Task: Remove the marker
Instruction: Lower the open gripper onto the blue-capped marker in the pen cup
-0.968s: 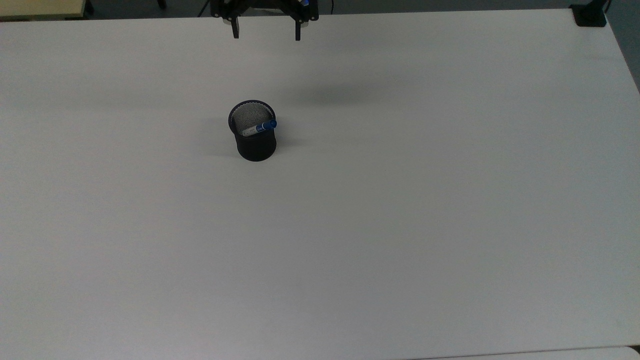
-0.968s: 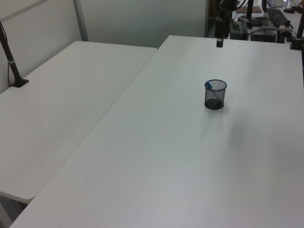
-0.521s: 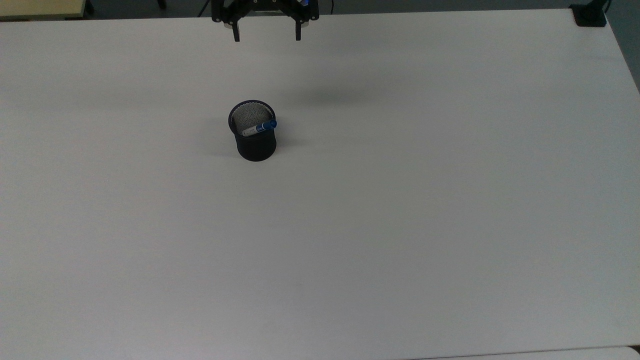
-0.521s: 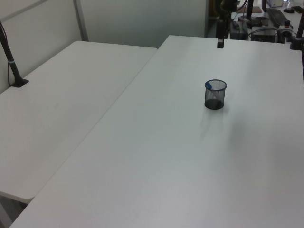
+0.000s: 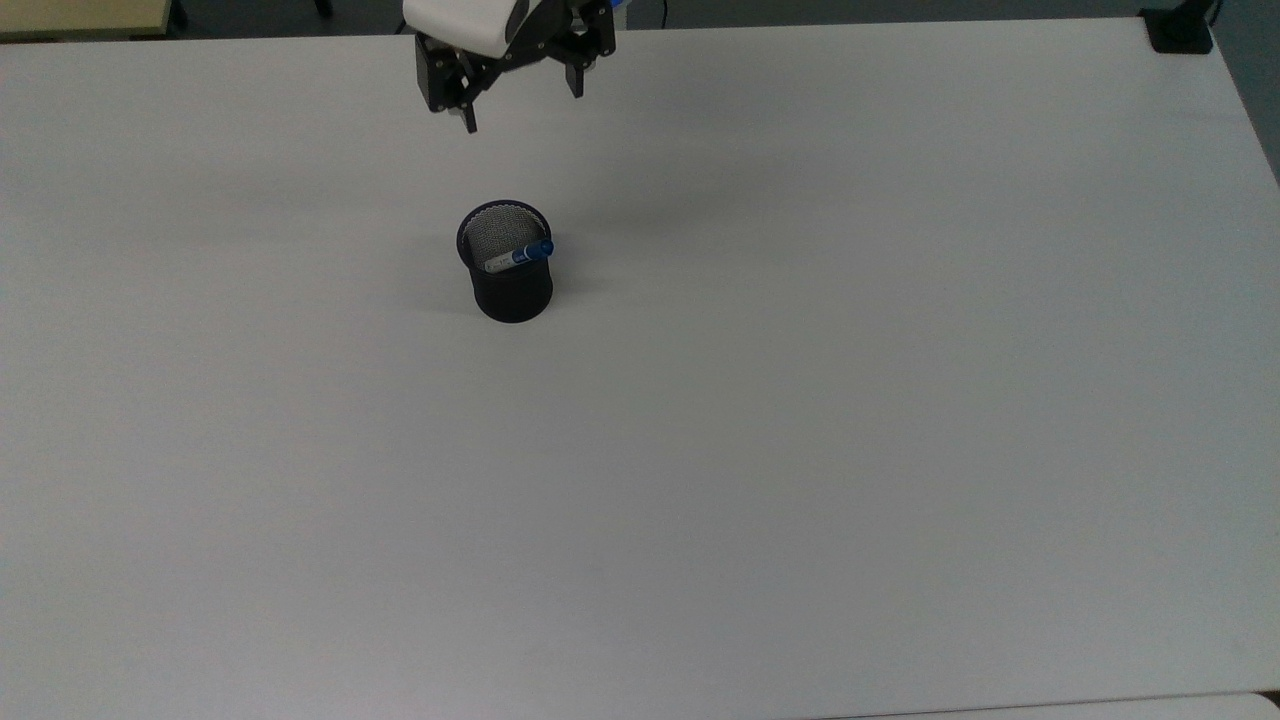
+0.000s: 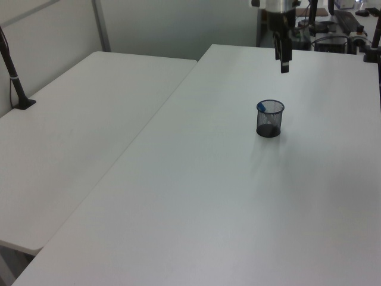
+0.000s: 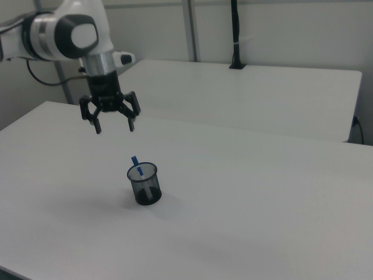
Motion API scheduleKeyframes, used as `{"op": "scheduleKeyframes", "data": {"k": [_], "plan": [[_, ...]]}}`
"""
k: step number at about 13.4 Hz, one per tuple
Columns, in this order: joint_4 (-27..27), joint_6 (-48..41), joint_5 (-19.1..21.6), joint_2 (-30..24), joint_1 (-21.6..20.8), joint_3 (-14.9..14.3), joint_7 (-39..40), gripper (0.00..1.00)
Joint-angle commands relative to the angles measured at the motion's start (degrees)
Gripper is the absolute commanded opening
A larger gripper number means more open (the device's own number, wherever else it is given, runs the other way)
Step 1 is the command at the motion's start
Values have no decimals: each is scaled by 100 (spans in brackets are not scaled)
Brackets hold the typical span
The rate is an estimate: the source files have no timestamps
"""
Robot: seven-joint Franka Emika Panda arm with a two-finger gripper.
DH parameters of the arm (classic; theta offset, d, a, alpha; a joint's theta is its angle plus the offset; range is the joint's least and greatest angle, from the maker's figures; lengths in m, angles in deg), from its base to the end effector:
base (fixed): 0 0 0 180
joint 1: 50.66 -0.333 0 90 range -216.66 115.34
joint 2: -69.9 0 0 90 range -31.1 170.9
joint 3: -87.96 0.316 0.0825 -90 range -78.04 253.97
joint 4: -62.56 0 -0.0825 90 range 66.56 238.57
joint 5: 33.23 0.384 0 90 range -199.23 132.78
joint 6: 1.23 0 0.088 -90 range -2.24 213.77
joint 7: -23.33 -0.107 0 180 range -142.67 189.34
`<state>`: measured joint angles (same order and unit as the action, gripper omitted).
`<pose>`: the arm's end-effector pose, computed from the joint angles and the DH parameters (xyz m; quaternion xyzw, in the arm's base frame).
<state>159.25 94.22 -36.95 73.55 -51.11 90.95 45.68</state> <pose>0.5730 0.0273 0.5415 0.9724 0.2272 -0.0470 0.0231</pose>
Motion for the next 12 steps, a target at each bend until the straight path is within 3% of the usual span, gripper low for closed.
{"op": "scheduleKeyframes", "data": {"k": [1,2,5,8,12], "plan": [[526,753,-199,152,19,9,464,100],[622,903,-225,222,1,9,464,100],[746,1256,-296,486,-34,18,455,84],[746,1511,-314,618,-34,35,437,57],[746,1766,-314,803,-43,61,385,54]]}}
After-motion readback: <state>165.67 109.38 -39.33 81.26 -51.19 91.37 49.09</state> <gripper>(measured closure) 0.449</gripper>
